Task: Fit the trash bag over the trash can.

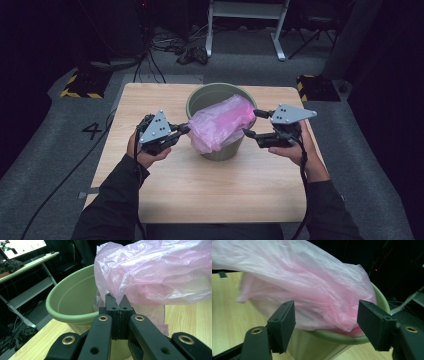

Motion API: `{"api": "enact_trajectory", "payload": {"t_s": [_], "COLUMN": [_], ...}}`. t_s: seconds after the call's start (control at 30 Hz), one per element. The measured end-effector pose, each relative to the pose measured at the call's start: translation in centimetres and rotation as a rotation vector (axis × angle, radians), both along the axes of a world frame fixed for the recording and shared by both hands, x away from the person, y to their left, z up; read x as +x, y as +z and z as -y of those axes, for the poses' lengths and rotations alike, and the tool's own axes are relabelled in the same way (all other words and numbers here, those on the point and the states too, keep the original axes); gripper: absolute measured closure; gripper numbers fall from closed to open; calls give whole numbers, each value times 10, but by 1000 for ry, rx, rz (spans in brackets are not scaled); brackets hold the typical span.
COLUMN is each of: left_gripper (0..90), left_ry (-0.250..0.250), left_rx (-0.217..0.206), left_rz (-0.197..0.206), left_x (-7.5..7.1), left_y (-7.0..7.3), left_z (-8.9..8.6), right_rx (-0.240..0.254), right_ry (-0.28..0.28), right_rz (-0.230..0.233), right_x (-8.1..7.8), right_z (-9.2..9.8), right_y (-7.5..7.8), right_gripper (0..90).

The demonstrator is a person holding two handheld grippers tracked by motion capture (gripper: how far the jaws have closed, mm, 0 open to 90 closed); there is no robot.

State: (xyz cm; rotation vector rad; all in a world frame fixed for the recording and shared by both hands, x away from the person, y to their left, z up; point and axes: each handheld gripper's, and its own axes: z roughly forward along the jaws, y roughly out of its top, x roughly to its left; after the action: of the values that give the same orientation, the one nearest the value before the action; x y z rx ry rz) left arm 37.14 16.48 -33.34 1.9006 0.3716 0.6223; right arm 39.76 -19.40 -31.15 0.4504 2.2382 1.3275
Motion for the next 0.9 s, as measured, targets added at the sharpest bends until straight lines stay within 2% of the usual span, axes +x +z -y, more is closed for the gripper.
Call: {"api": "enact_trajectory", "payload": {"t_s": [0.07,0.13,0.23,0.4,0.47,0.53,0.63,0.77,0.83,0.87,0.9], "left_gripper": [900,900,900,900,900,900,900,900,900,900,900], "left_ry": [-2,-6,-12,-20,-31,-38,-48,-66,-75,-76,-77], "left_rx": [-5,-6,-8,-11,-8,-3,-6,-9,-14,-12,-12], "left_rz": [-3,-5,-3,-1,-3,-1,2,9,10,12,14], "left_x": [0,0,-2,-3,-4,-5,-7,-9,-10,-11,-12], "left_y": [0,-1,-2,-3,-3,-3,-3,-2,-1,0,0], "left_z": [1,2,5,9,11,14,17,19,20,20,20], "right_rx": [15,34,37,15,-11,-29,-31,7,18,19,17], "right_ry": [-2,31,73,151,192,209,194,138,113,96,87], "right_rz": [11,9,3,7,11,19,37,60,67,74,70], "right_x": [-9,-19,-31,-50,-57,-60,-60,-54,-52,-49,-46], "right_z": [4,6,2,-21,-33,-45,-58,-68,-71,-72,-73], "right_y": [-1,-4,-10,-22,-25,-27,-27,-21,-19,-18,-18], "right_gripper": [388,399,414,395,387,378,371,389,458,523,658]}}
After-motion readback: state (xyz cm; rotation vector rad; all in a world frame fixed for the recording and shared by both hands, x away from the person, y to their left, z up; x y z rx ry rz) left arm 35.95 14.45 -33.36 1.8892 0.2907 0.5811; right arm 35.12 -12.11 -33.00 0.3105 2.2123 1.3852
